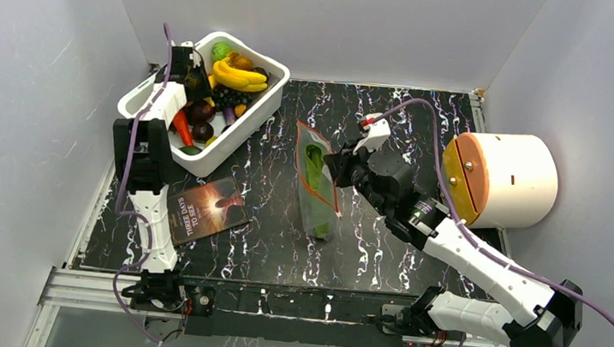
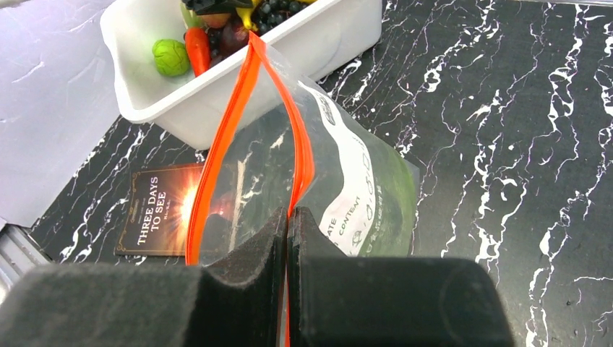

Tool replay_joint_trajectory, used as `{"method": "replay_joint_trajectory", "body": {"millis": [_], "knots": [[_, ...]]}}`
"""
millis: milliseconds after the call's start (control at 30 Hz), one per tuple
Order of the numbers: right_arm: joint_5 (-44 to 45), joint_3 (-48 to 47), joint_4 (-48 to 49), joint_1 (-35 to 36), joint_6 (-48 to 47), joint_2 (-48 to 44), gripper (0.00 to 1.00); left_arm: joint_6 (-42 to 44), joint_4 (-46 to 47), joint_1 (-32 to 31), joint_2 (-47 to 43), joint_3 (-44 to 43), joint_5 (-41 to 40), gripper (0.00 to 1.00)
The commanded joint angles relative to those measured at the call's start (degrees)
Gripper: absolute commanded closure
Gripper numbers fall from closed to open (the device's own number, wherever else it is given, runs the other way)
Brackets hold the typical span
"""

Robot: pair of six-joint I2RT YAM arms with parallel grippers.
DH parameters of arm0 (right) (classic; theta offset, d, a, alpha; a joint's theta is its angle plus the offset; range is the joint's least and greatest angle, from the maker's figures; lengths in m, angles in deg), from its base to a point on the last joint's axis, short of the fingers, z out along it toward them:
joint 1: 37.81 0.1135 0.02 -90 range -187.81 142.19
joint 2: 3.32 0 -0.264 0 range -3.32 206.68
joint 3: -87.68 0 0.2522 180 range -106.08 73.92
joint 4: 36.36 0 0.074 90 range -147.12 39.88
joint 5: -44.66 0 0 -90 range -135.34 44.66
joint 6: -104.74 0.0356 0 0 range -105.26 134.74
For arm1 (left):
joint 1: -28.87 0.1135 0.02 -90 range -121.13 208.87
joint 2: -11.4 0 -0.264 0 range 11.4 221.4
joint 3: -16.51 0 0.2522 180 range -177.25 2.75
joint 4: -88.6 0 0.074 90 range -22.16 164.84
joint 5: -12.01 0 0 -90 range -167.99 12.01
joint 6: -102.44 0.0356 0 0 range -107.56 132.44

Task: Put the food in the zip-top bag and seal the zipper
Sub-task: Pick up the fake fruit from the bin.

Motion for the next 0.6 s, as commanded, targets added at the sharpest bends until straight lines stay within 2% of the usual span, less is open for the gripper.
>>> {"method": "replay_joint_trajectory", "body": {"millis": [0, 367, 567], "knots": [[1.1, 0.2, 3.6, -0.4, 0.3, -2.6, 1.00, -0.5, -1.9, 0.1, -13.3, 4.4, -0.5, 0.91], [-0.6, 1.3, 2.4, -0.4, 2.4, -5.1, 1.00, 0.9, -6.9, 0.0, -22.0, 10.6, -3.4, 0.92], [-1.7, 1.9, 1.6, -0.4, 4.0, -6.3, 1.00, 0.0, -7.0, 0.1, -27.9, 16.9, -2.4, 0.91]]}}
